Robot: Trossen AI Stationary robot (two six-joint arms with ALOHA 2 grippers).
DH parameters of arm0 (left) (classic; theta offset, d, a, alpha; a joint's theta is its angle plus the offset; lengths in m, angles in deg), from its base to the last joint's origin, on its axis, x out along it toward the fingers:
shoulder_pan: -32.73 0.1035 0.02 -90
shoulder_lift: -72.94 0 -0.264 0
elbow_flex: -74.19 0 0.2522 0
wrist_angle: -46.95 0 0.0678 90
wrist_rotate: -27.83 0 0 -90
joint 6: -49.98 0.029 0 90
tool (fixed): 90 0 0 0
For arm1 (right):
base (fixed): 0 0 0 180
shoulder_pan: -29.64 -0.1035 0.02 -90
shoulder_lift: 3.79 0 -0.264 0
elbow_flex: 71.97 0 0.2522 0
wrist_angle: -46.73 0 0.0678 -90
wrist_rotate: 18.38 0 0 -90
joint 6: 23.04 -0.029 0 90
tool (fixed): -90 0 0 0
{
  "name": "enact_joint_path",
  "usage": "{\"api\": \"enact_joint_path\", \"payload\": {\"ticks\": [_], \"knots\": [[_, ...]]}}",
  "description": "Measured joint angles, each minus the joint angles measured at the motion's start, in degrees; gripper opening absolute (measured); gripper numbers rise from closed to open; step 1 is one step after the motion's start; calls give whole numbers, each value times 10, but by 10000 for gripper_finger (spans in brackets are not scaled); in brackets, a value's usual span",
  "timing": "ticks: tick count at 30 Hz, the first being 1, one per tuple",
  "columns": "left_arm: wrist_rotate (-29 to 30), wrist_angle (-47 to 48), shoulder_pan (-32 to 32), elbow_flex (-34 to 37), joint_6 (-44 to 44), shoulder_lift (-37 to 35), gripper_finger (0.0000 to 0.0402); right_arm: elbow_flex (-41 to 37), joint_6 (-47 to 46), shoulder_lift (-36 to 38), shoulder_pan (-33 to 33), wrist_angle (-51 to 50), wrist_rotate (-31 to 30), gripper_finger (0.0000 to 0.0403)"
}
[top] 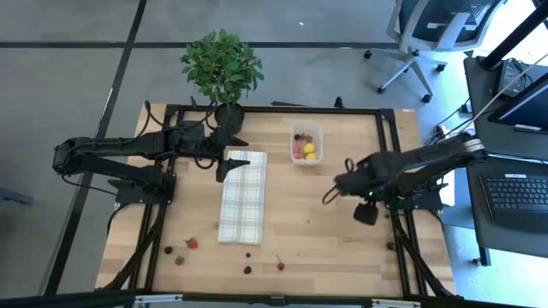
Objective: Pick and placing Produce into tupperware
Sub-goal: Put the right black cherry into the transparent bin
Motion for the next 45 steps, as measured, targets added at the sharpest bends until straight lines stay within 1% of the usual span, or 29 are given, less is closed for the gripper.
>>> {"api": "enact_joint_path", "payload": {"ticks": [4, 9, 12, 17, 24, 29, 37, 45], "knots": [[0, 3, 0, 0, 1, 0, 284, -39, -4, -55, -24, -4, 43, 252], [0, 17, 0, 0, 1, 0, 284, -88, -29, -111, -52, 7, 77, 251], [0, 29, 0, 0, -1, 0, 284, -106, -28, -140, -75, 41, 97, 251], [0, 37, 0, 0, -17, 0, 284, -114, 13, -187, -133, 82, 104, 251], [0, 39, 0, 0, -18, 0, 284, -114, 38, -260, -198, 119, 173, 251], [0, 39, 0, 0, -18, 0, 284, -114, 43, -299, -225, 142, 210, 251], [0, 38, 0, 0, -18, 0, 284, -114, 43, -337, -249, 204, 212, 251], [0, 38, 0, 0, -18, 0, 284, -122, 43, -355, -259, 200, 212, 251]]}}
